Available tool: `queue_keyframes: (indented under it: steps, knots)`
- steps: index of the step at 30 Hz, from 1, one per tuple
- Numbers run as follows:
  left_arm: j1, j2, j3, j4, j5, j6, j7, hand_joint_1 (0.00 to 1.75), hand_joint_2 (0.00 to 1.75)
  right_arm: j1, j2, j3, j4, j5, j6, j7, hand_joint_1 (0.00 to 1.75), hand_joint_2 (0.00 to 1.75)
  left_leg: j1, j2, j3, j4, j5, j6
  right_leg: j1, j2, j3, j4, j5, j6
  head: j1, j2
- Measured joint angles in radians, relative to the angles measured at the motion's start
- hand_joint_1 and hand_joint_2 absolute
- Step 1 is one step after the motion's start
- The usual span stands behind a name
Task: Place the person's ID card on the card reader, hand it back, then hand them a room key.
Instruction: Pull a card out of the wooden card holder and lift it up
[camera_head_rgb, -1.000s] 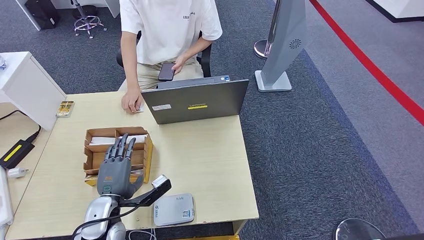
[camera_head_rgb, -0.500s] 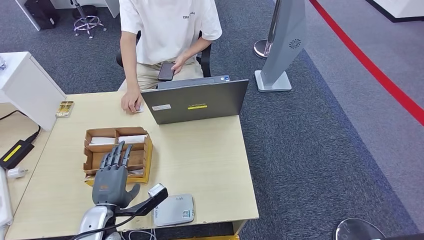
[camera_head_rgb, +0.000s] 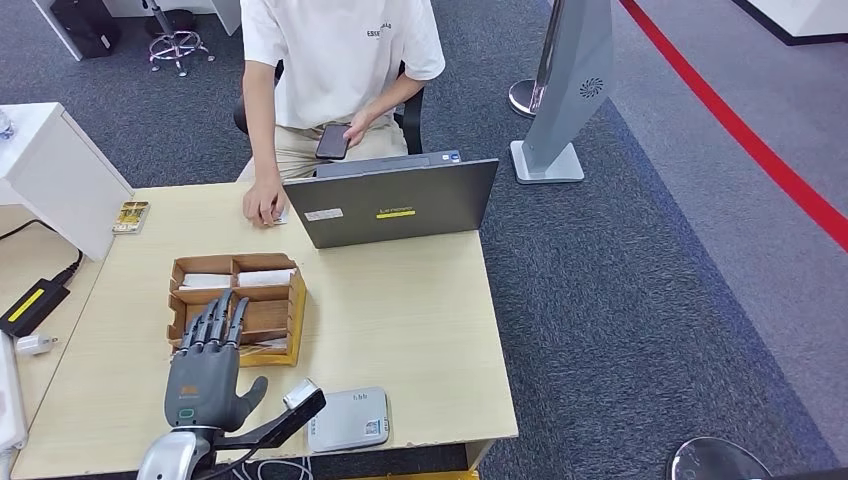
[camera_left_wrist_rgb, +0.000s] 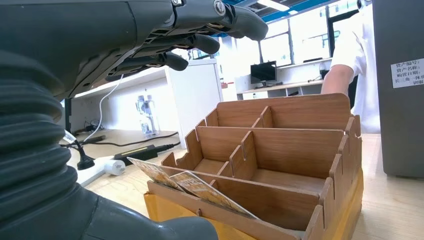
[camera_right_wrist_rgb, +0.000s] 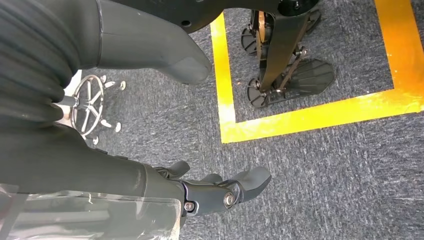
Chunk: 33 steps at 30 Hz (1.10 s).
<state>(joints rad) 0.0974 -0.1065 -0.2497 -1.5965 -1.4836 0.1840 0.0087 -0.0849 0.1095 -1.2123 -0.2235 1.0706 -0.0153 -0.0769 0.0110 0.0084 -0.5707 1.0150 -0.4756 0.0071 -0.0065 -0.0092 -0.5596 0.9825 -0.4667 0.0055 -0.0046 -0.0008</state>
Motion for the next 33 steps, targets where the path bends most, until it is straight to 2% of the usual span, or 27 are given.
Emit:
queue_keyframes:
  steps: [19,28,33]
  knots:
    - [-0.029,-0.002,0.013,-0.019,-0.001,-0.023,0.026,0.0,1.75,0.0,0.002,0.0,0.0,0.009,0.001,0.01,0.0,1.75,0.0,0.0,0.0,0.0,0.0,0.0,0.0,0.0,0.0,0.0,0.0,0.0,0.0,0.0]
    - [-0.03,-0.002,0.111,-0.019,-0.001,-0.03,0.048,0.0,1.75,0.0,0.003,0.0,0.0,0.023,0.0,0.018,0.0,1.75,0.0,0.0,0.0,0.0,0.0,0.0,0.0,0.0,0.0,0.0,0.0,0.0,0.0,0.0]
    - [-0.03,-0.003,0.135,-0.019,-0.001,-0.035,0.047,0.0,1.75,-0.001,0.003,0.0,0.0,0.024,0.0,0.018,0.0,1.75,0.0,0.0,0.0,0.0,0.0,0.0,0.0,0.0,0.0,0.0,0.0,0.0,0.0,0.0]
